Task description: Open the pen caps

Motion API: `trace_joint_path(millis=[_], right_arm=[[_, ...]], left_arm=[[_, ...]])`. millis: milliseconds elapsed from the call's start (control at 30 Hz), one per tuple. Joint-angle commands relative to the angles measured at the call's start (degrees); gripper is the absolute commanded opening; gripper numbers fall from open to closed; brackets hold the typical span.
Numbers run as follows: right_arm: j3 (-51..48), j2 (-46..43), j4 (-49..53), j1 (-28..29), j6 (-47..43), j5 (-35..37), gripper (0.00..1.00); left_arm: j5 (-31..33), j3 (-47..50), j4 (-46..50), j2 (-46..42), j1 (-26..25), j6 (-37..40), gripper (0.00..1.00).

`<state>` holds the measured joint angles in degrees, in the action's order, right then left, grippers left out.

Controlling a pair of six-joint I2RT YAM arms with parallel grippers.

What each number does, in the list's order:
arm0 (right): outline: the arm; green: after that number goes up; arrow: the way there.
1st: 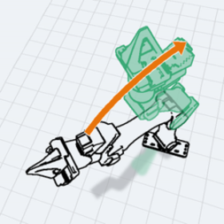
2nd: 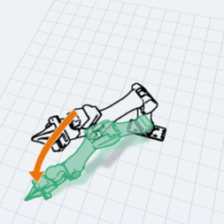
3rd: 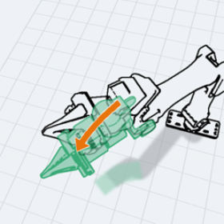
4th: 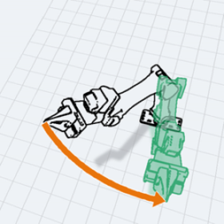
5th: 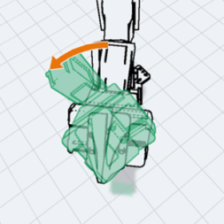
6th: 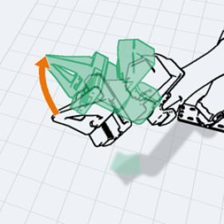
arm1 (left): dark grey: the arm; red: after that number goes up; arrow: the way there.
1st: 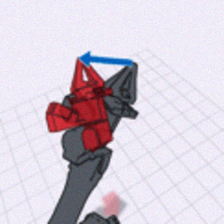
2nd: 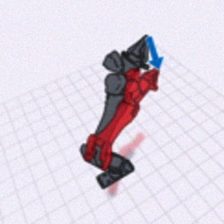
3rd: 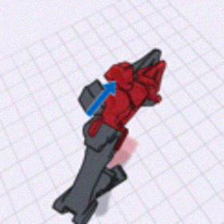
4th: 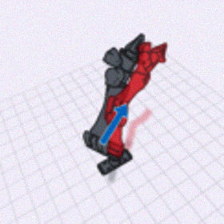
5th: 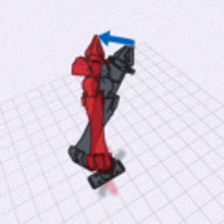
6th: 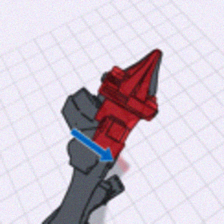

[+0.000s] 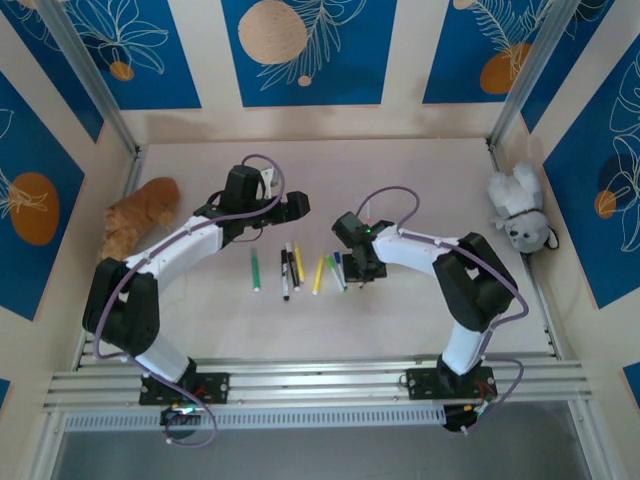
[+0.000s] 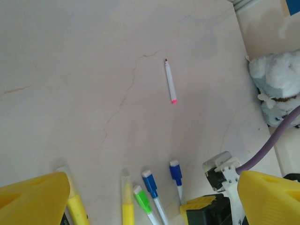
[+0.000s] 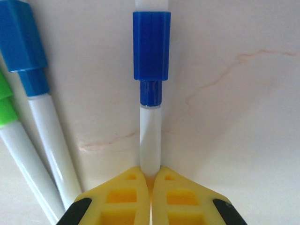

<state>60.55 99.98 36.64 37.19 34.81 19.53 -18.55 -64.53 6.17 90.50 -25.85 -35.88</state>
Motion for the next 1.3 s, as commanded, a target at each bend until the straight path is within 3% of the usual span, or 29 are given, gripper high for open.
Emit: trace_joint_path(millis=[0,500,800,1033,1267], right_arm=[[-1.0,-5.0,-0.4,-1.0,-3.3,-2.5,0.0],[-3.8,-17.3,-9.9,-0.9,-8.6,-18.4,0.0],[-1.2,-17.4,-10.6,2.6,-8.9,-18.6,0.0],[-0.1,-18.0,-11.3,3.8,-8.8,-18.7,0.0],[0.4,-17.8,-11.5,4.3,-8.7,-18.2,0.0]], left_arm=[[-3.2,1.1,-1.2,0.8,-0.1,-1.2,0.91],[-9.2,4.3,-2.8,-0.3,-1.7,-3.8,0.85],[-11.5,3.6,-9.9,3.5,-3.7,-9.2,0.75],[-11.3,3.5,-10.7,4.5,-4.7,-10.3,0.72],[-11.8,3.6,-12.1,5.3,-5.5,-11.8,0.62]])
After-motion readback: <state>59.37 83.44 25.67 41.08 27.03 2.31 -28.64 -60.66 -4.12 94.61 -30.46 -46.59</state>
